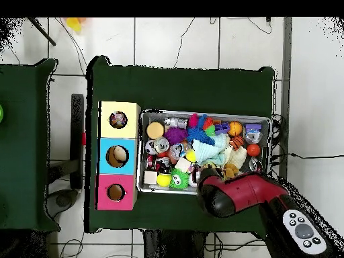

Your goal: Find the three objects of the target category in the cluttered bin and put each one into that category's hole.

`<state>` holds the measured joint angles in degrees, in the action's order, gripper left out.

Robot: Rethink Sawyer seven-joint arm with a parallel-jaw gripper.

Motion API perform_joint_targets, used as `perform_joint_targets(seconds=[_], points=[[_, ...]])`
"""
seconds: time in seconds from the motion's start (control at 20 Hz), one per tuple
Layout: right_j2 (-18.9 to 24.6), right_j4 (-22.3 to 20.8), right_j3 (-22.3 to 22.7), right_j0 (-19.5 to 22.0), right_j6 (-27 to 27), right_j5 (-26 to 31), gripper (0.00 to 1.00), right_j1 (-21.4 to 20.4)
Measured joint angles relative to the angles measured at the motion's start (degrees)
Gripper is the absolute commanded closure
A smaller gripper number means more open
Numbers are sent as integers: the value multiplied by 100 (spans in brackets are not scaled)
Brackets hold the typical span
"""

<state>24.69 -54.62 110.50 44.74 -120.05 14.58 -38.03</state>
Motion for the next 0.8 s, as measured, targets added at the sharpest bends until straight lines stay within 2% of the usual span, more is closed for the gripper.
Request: perform_joint_targets(seconds=[0.35,0.8], points=[[-108,1,-66,-38,0,-1,0,268],[-318,-9,-162,-196,0,-44,0,398]])
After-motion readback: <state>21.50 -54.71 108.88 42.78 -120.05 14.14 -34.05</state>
